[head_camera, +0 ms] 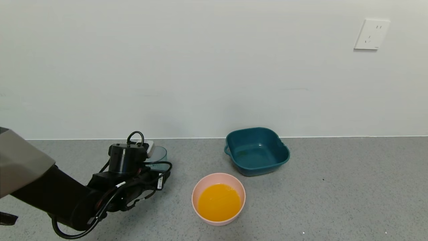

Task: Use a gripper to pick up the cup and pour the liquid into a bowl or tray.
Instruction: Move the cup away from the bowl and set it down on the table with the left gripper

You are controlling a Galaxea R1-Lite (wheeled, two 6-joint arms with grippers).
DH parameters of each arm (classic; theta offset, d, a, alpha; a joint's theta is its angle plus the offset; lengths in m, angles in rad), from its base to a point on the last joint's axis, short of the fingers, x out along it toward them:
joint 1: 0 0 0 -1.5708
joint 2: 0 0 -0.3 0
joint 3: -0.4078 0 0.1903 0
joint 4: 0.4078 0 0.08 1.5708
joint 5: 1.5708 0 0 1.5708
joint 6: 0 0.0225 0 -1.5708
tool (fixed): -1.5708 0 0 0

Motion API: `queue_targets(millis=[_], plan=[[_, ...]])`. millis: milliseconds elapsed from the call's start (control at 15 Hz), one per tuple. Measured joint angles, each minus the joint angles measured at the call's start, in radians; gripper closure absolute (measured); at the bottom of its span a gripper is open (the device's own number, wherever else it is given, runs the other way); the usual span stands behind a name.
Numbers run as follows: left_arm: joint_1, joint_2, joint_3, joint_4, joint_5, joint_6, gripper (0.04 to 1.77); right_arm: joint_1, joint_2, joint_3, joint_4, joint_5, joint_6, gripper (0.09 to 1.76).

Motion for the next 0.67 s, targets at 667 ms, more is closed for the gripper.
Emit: queue_targets(millis=[667], plan=[[0.000,0.065,0.000,0.000,0.001,-0.002,0.54,0.000,0.000,0.000,0.000,0.000,0.000,0.14]])
